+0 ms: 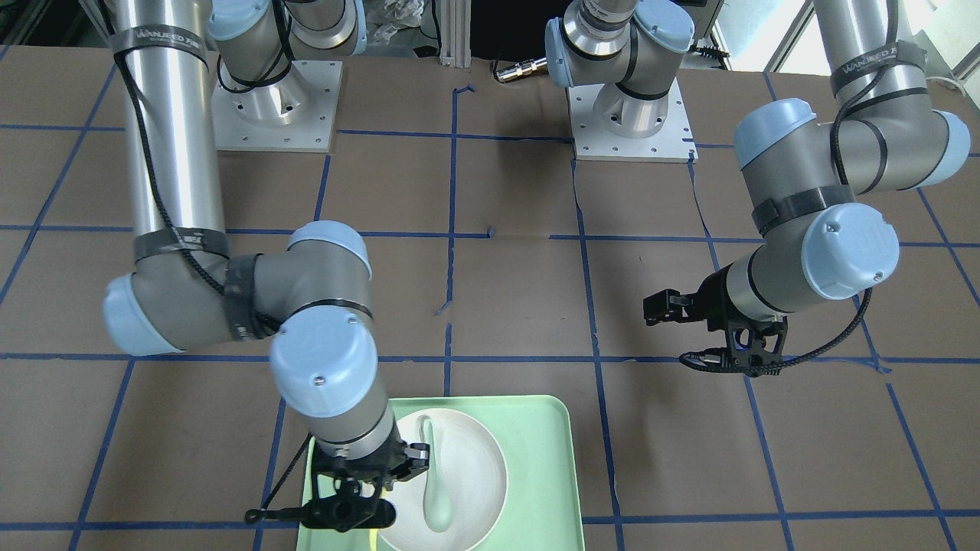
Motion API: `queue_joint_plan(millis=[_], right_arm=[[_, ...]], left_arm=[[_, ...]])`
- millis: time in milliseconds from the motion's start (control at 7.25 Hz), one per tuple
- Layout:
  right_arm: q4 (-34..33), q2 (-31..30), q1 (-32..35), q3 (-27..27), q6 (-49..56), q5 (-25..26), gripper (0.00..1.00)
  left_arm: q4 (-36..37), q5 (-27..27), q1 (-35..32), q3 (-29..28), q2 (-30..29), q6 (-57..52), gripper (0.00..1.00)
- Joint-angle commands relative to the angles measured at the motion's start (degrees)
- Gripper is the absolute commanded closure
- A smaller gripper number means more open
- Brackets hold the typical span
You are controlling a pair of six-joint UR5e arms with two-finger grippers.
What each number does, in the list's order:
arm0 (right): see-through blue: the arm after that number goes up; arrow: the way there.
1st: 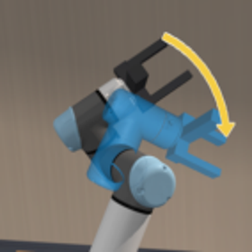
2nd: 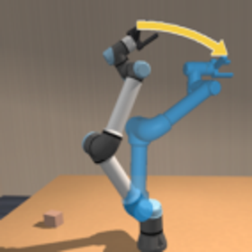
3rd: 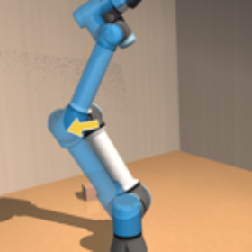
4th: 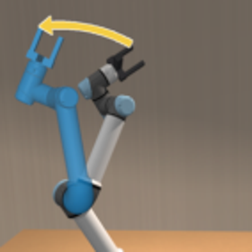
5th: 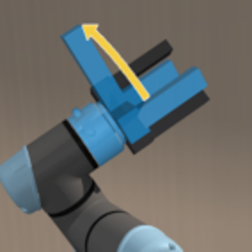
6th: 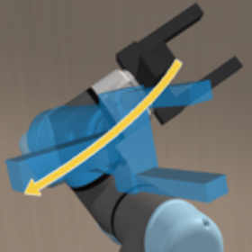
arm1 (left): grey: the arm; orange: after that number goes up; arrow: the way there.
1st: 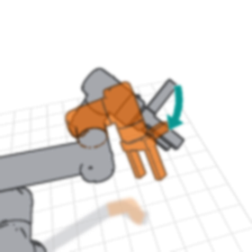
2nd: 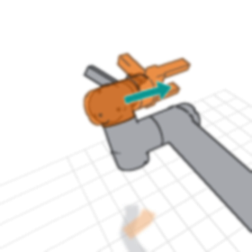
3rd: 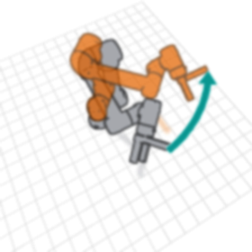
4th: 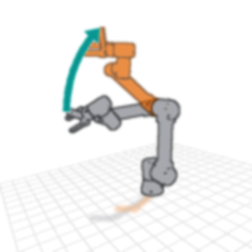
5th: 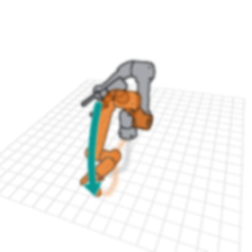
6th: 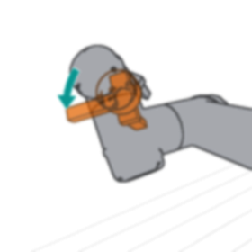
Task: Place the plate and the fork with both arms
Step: 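Carry the fork beside the plate and set it on the tray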
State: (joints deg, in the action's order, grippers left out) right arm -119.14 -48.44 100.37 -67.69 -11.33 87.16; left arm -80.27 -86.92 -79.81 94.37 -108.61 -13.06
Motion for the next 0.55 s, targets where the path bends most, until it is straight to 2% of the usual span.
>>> queue_joint_plan(millis=[0, 138, 414], right_arm=[[0.3, -0.1, -7.2, -1.9, 8.2, -7.3, 1.00], [-0.5, 1.1, -7.2, -4.2, 8.8, -7.4, 1.00], [-0.5, 2.1, -7.2, -4.7, 9.3, -7.8, 1.00]], left_arm=[[0.0, 0.0, 0.0, 0.0, 0.1, 0.1, 0.00], [0.0, 0.0, -0.1, -0.1, 0.1, 0.2, 0.00], [0.0, 0.1, -0.1, 0.0, 0.1, 0.2, 0.00]])
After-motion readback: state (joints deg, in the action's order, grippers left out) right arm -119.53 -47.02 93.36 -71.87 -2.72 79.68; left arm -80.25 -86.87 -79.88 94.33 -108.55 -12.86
